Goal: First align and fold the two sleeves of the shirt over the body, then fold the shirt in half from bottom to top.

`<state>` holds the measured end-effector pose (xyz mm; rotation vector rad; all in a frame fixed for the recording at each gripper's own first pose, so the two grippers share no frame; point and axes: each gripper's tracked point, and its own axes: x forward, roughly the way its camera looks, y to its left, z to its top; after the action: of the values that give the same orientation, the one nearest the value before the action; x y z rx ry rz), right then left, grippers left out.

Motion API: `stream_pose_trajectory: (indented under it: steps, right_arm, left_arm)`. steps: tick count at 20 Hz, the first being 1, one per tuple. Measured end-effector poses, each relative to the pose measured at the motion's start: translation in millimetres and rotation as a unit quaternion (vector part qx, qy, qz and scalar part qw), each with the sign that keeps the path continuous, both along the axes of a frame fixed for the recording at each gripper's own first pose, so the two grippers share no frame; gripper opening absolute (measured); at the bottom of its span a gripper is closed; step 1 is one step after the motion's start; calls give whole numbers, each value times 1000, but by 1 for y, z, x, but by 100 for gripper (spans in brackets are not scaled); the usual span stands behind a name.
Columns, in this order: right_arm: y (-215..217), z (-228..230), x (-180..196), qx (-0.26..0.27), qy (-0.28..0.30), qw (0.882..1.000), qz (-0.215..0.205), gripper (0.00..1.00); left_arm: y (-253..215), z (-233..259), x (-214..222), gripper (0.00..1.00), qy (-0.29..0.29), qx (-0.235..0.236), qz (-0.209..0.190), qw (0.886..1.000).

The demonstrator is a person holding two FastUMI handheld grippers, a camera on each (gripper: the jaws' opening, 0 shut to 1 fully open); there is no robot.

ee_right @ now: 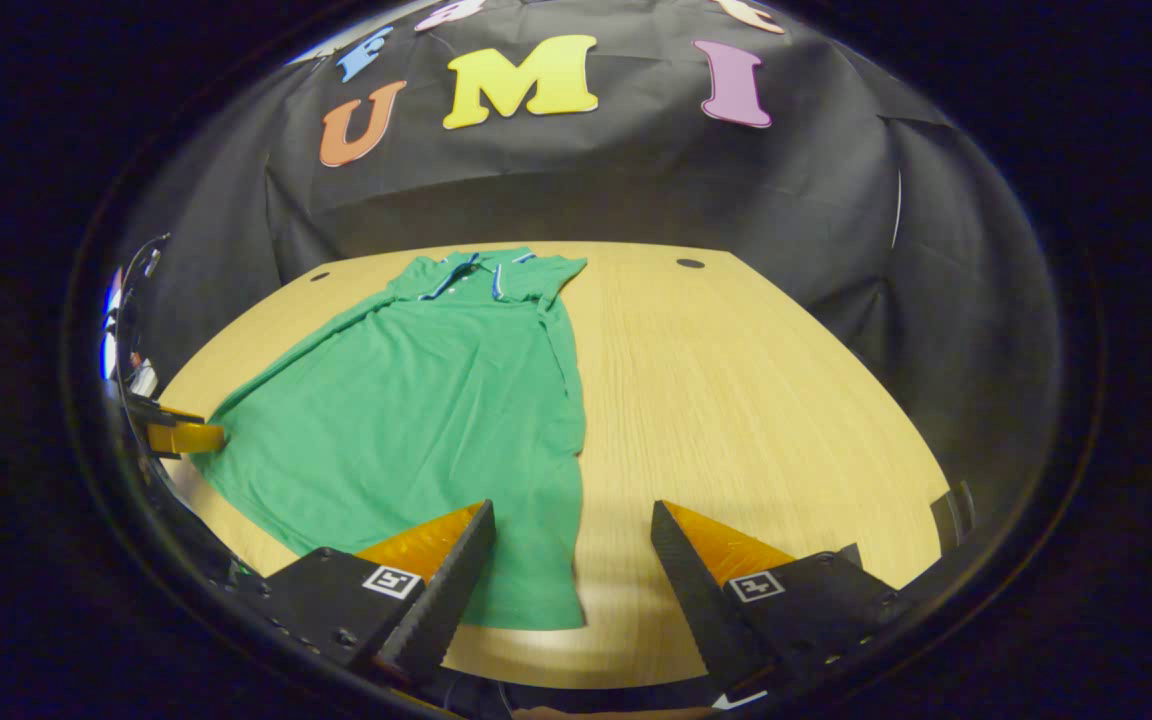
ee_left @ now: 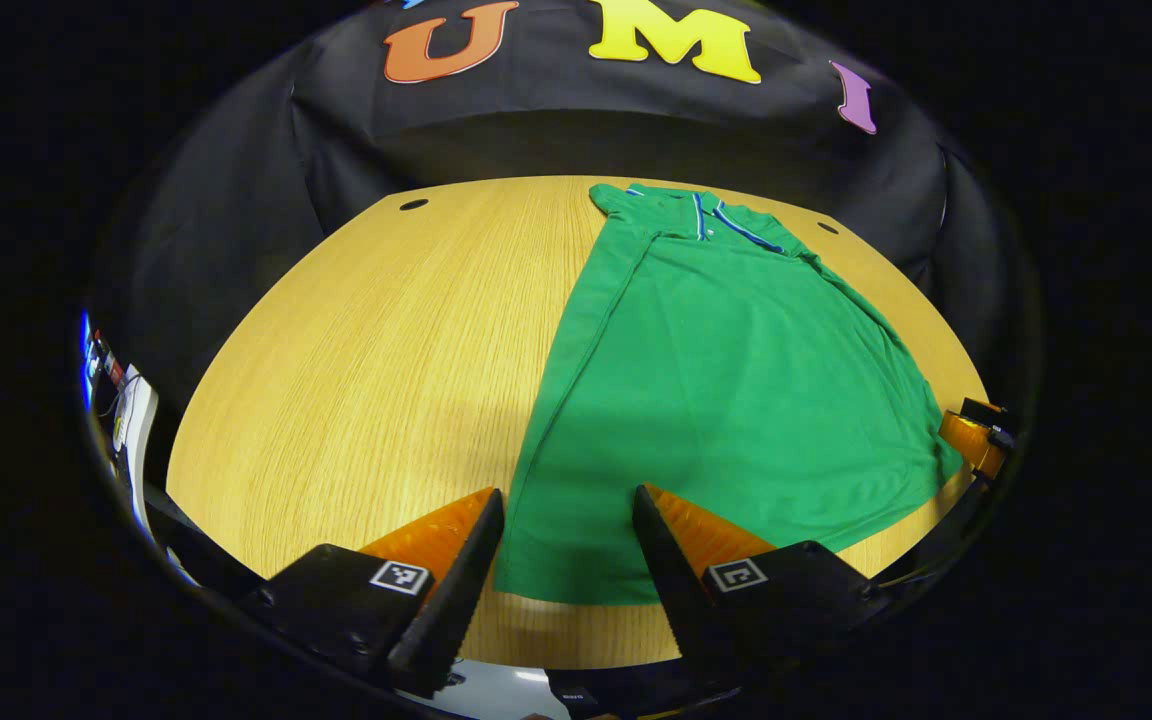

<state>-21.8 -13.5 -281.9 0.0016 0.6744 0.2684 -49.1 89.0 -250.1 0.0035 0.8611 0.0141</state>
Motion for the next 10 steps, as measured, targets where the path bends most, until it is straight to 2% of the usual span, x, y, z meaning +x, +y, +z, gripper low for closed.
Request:
stream_pose_trajectory:
  steps: [2, 4, 5, 6, 8, 9, 10]
  right_arm:
    - [5, -5, -7, 5, 14, 1000, 10, 95]
    - [5, -5, -7, 17, 21, 1000, 1, 93]
    - [7, -3, -8, 21, 23, 1000, 0, 94]
    - [9, -4, -9, 21, 26, 999, 1, 93]
    - [10, -5, -9, 9, 25, 1000, 1, 96]
    - [13, -3, -9, 13, 27, 1000, 1, 96]
    - [13, -5, -7, 15, 29, 999, -2, 89]
  left_arm:
    - [-1, 0, 0, 80, -2, 8, -6, 1000]
    - [1, 0, -3, 79, 0, 13, -9, 1000]
    - [1, 0, -5, 82, 3, 13, -9, 1000]
    - [0, 0, -5, 77, 4, 13, -12, 1000]
    - [-2, 0, -4, 76, 1, 6, -21, 1000]
    - [-1, 2, -3, 71, -2, 3, -25, 1000]
    - [-1, 3, -3, 67, -5, 1, -26, 1000]
